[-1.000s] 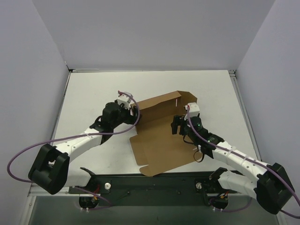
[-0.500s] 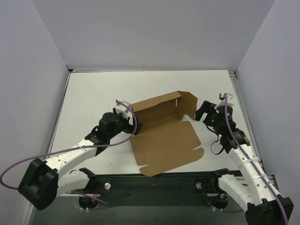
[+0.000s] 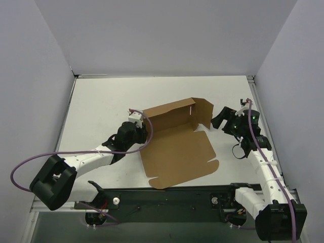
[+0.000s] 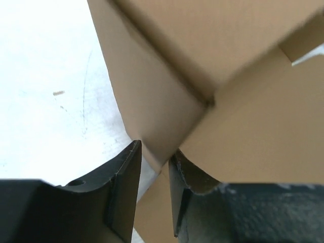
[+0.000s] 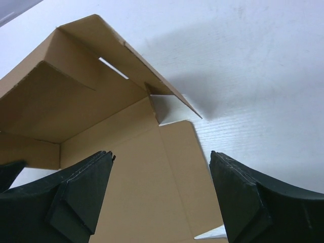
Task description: Fold the paper box
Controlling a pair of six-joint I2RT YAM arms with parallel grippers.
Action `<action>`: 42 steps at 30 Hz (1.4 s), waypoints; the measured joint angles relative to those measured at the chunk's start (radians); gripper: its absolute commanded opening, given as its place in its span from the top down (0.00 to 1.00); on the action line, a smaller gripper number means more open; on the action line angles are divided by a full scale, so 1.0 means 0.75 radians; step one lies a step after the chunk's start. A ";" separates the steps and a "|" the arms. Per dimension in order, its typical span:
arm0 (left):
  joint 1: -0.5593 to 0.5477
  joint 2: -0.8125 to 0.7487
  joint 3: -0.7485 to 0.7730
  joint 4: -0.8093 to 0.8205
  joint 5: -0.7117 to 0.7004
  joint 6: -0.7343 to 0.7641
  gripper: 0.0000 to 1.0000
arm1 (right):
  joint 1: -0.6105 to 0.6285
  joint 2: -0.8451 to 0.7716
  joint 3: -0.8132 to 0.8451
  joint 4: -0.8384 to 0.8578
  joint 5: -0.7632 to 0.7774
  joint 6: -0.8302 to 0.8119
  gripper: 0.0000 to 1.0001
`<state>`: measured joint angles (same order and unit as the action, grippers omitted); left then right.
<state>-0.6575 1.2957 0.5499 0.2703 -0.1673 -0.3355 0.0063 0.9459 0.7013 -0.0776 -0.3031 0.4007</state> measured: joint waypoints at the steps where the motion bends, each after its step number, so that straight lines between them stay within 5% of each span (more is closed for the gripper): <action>1: 0.006 0.016 0.019 0.008 -0.006 0.003 0.65 | 0.000 -0.003 -0.004 0.013 -0.018 0.000 0.21; 7: 0.051 0.107 0.113 0.048 -0.015 0.051 1.00 | 0.003 -0.017 -0.009 0.017 -0.072 -0.025 0.21; 23: 0.129 0.018 0.213 -0.140 -0.058 0.262 1.00 | 0.136 -0.074 0.371 -0.338 0.011 -0.138 0.28; 32: 0.129 -0.017 0.136 -0.135 -0.120 0.267 1.00 | 0.666 0.245 0.557 -0.281 0.282 -0.012 0.34; 42: 0.129 -0.055 0.050 -0.096 -0.122 0.222 1.00 | 0.746 0.345 0.463 -0.189 0.565 0.189 0.44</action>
<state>-0.5606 1.2541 0.5873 0.1986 -0.2584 -0.1692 0.5659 1.2049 1.0485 -0.2192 0.1204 0.5423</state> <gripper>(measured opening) 0.055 0.581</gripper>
